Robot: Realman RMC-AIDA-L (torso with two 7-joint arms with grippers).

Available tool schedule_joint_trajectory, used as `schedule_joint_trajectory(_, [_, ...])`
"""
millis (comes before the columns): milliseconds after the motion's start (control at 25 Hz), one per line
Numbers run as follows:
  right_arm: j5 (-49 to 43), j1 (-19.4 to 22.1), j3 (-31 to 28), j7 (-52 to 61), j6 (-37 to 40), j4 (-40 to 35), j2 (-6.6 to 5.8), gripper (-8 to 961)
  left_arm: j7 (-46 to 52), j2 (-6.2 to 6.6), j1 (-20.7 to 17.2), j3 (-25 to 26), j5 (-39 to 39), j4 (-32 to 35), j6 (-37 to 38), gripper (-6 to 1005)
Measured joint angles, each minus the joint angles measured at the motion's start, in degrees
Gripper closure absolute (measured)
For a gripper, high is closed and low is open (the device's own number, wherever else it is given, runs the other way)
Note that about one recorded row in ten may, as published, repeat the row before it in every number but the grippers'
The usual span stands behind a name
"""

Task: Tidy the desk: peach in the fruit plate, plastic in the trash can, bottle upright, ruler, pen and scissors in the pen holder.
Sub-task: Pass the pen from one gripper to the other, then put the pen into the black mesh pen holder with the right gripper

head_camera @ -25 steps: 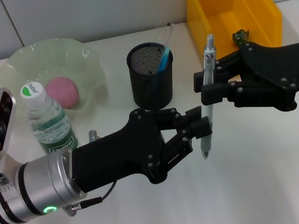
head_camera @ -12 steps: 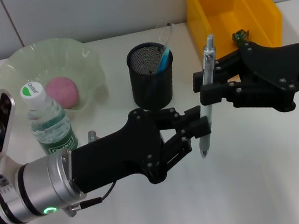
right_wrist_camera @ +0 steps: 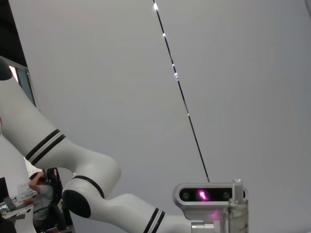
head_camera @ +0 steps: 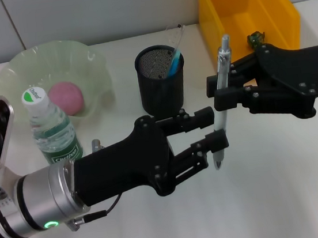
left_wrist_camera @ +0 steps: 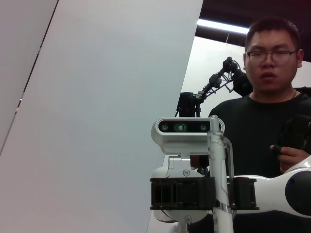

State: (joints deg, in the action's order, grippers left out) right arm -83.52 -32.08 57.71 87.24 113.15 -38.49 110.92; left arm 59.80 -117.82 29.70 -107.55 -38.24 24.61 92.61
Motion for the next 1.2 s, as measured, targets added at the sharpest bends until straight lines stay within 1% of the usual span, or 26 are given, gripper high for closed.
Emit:
schedule_joint_trajectory(80, [0.0, 0.0, -0.01, -0.01, 0.0, 0.0, 0.0, 785, 0.17, 0.07, -0.09, 0.0, -0.01, 0.0, 0.26, 810])
schedule_joint_trajectory(320, [0.03, -0.18, 0.04, -0.05, 0.0, 0.0, 0.01, 785, 0.48, 0.29, -0.1, -0.01, -0.03, 0.0, 0.77, 608])
schedule_joint_trajectory(480, [0.03, 0.25, -0.35, -0.06, -0.99, -0.5, 0.04, 785, 0.49, 0.44, -0.25, 0.24, -0.05, 0.0, 0.82, 371])
schedule_joint_trajectory(560, [0.03, 0.72, -1.04, -0.09, -2.31, -1.05, 0.09, 785, 0.12, 0.99, -1.3, 3.43, -0.07, -2.16, 0.83, 297])
schedule_joint_trajectory(640, [0.04, 1.31, -1.88, -0.33, -4.54, -1.7, 0.23, 784, 0.12, 0.99, -1.3, 3.43, -0.07, -2.16, 0.83, 222])
schedule_joint_trajectory(680, [0.03, 1.71, -2.22, -0.79, -6.09, -2.12, 0.36, 784, -0.17, 1.23, -1.85, 4.57, -0.08, -3.16, 0.81, 185])
schedule_joint_trajectory(720, [0.01, 2.03, -2.4, -1.47, -7.91, -2.54, 0.55, 784, -0.17, 1.23, -1.85, 4.57, -0.08, -3.16, 0.81, 185])
schedule_joint_trajectory(760, [-0.03, 2.49, -2.49, -3.18, -11.87, -3.36, 1.02, 784, -1.29, 1.64, -3.6, 5.36, -0.1, -3.96, 0.55, 185])
schedule_joint_trajectory(800, [-0.03, 2.49, -2.49, -3.18, -11.87, -3.36, 1.02, 784, -2.12, 1.72, -4.31, 5.2, -0.14, -4.0, 0.29, 185])
schedule_joint_trajectory(920, [-0.07, 2.44, -2.55, -6.26, -18.23, -4.09, 2.26, 784, -2.12, 1.72, -4.31, 5.2, -0.14, -4.0, 0.29, 185])
schedule_joint_trajectory(960, [-0.08, 1.79, -2.58, -7.85, -22.52, -4.49, 3.28, 784, -2.87, 1.78, -4.9, 4.97, -0.24, -4.15, -0.09, 185])
schedule_joint_trajectory(1000, [-0.08, 1.79, -2.58, -7.85, -22.52, -4.49, 3.28, 784, -2.87, 1.78, -4.9, 4.97, -0.24, -4.15, -0.09, 184])
schedule_joint_trajectory(1080, [-0.1, 0.88, -2.59, -9.55, -27.19, -5.05, 4.56, 784, -3.02, 2.38, -4.7, 5.91, -5.69, -4.74, -2.55, 184])
schedule_joint_trajectory(1200, [-0.11, -0.4, -2.24, -12.25, -33.53, -6.24, 6.75, 784, -3.02, 2.38, -4.7, 5.91, -5.69, -4.74, -2.55, 184])
